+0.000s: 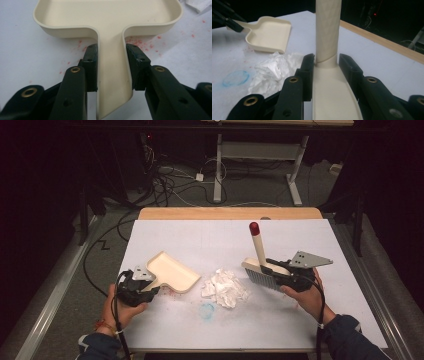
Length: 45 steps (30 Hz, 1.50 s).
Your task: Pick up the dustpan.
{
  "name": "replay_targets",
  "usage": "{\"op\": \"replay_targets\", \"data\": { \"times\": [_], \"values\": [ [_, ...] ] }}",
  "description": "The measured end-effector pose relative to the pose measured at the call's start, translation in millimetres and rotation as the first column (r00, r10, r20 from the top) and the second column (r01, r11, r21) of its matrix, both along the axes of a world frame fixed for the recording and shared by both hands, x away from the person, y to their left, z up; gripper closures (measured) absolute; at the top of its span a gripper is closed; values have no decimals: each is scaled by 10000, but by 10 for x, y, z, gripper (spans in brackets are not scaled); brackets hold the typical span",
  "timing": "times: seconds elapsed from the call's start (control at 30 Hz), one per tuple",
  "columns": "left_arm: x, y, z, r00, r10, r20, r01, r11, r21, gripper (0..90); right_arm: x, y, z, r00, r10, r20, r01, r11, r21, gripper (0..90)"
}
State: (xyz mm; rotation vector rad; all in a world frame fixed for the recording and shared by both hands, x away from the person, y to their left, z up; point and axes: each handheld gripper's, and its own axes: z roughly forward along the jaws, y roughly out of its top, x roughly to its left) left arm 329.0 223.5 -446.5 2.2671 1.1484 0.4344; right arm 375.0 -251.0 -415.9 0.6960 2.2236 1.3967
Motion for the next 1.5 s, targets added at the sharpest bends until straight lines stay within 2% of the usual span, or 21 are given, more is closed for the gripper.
{"op": "replay_targets", "data": {
  "times": [0.1,0.17,0.23,0.33,0.4,0.47,0.53,0.63,0.87,1.07,1.2,1.33,1.5],
  "values": [
    [-64,81,48,9998,-168,-67,169,9998,47,621,-23,-76,4,9994,-102,-325,95,9997,-214,683],
    [-106,113,63,9979,-605,-221,607,9981,80,621,-29,-116,7,9980,-221,-594,194,9988,-457,683],
    [-141,124,65,9959,-819,-374,826,9964,174,621,-28,-149,16,9970,-348,-690,307,9977,-599,683],
    [-185,131,76,9929,-1084,-482,1100,9934,318,621,18,-170,54,9909,-350,-1300,219,9946,-1010,683],
    [-213,129,94,9899,-1297,-576,1323,9902,438,621,43,-177,49,9872,-457,-1527,264,9917,-1260,683],
    [-237,122,104,9876,-1418,-677,1446,9888,380,621,63,-180,47,9840,-503,-1710,252,9889,-1462,683],
    [-269,94,107,9821,-1678,-852,1725,9837,512,620,72,-179,63,9822,-531,-1801,245,9872,-1575,683],
    [-312,47,114,9726,-2114,-971,2172,9747,535,621,66,-166,70,9834,-608,-1712,312,9849,-1704,684],
    [-356,-48,121,9573,-2684,-1073,2762,9588,666,621,63,-126,60,9885,-718,-1330,545,9901,-1292,685],
    [-365,-112,118,9521,-2824,-1170,2922,9532,772,621,78,-34,49,9889,-1017,-1082,946,9931,-688,685],
    [-369,-155,116,9492,-2912,-1193,3018,9497,832,621,115,70,14,9881,-1136,-1032,1067,9918,-700,684],
    [-369,-195,110,9484,-2954,-1149,3057,9483,854,621,127,183,-10,9896,-1148,-870,1065,9898,-947,685],
    [-364,-232,98,9468,-2999,-1163,3105,9467,862,621,138,251,-30,9904,-1141,-779,1056,9887,-1063,685]
  ]
}}
